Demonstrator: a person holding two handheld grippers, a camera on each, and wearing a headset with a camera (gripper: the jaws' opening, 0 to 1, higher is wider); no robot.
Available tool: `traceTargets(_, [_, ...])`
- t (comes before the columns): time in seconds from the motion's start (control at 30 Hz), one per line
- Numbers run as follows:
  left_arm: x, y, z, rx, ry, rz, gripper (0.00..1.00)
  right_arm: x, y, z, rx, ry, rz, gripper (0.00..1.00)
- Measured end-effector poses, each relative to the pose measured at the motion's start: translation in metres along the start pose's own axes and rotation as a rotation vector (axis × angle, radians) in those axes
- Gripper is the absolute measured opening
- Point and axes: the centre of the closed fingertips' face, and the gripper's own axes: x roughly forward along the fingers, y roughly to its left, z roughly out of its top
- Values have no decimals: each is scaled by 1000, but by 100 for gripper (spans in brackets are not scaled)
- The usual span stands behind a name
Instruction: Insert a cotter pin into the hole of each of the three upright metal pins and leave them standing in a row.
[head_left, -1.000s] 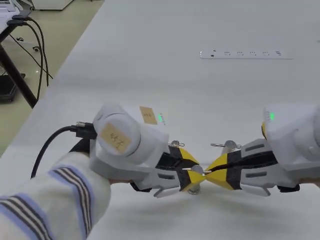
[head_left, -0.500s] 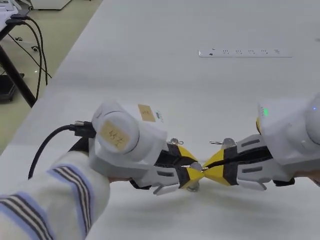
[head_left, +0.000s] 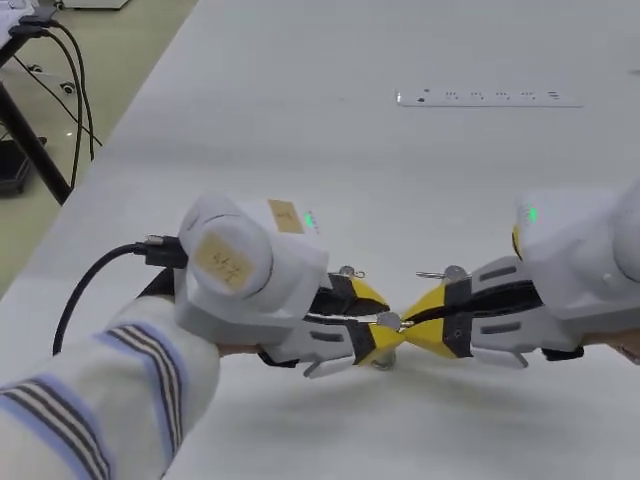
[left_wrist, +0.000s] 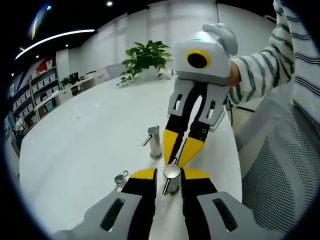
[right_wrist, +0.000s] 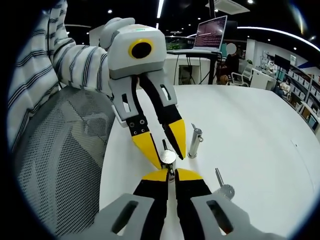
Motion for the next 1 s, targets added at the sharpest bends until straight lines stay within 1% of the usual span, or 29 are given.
traceTargets(0.13, [-9, 0, -2, -12, -8, 7, 28, -2, 3, 0, 18, -13, -4, 16])
traceTargets(0.2, [-16, -1, -3, -39, -25, 4, 36, -1, 7, -1, 26, -20, 2, 20])
traceTargets(0.27, [-23, -3, -3, -66, -41, -1, 45, 1, 10, 0, 47, -49, 2, 23])
traceTargets(0.3, [-27, -5, -3, -88, -56, -8, 51, 3, 12, 2, 80, -73, 5, 24])
traceTargets(0.37, [-34, -8, -2, -95, -77, -9, 58, 5, 14, 3, 102, -91, 9, 27])
traceTargets(0.43, [-38, -9, -2, -104, -86, 0, 64, 9, 16, 2, 113, -89, 9, 30])
traceTargets(0.47, [-40, -9, -3, -106, -85, 6, 67, 9, 16, 1, 116, -88, 10, 31])
traceTargets(0.5, [-43, -5, -7, -104, -67, 41, 72, 12, 17, 1, 120, -88, 13, 31])
traceTargets(0.53, [-46, -1, -9, -91, -58, 72, 76, 13, 18, 1, 120, -93, 12, 31])
traceTargets(0.6, [-49, -3, -13, -109, -53, 79, 86, 15, 18, 3, 129, -122, 16, 31])
traceTargets(0.63, [-51, -4, -14, -144, -58, 82, 89, 17, 18, 5, 135, -138, 19, 30])
traceTargets(0.67, [-53, -6, -15, -194, -72, 80, 92, 18, 17, 4, 144, -142, 17, 28])
traceTargets(0.7, [-55, -6, -15, -182, -74, 84, 96, 19, 17, 3, 147, -139, 19, 26])
traceTargets(0.73, [-58, -7, -16, -176, -72, 97, 98, 21, 16, 1, 154, -133, 16, 26])
traceTargets(0.8, [-62, -9, -15, -175, -76, 105, 99, 22, 15, -1, 154, -130, 13, 27])
traceTargets(0.83, [-64, -10, -13, -196, -86, 108, 99, 23, 15, -2, 161, -130, 14, 27])
traceTargets(0.97, [-72, -12, -10, -217, -112, 133, 99, 28, 12, -6, 175, -138, 11, 27])
traceTargets(1.0, [-73, -13, -10, -225, -116, 132, 99, 29, 12, -6, 178, -142, 12, 27])
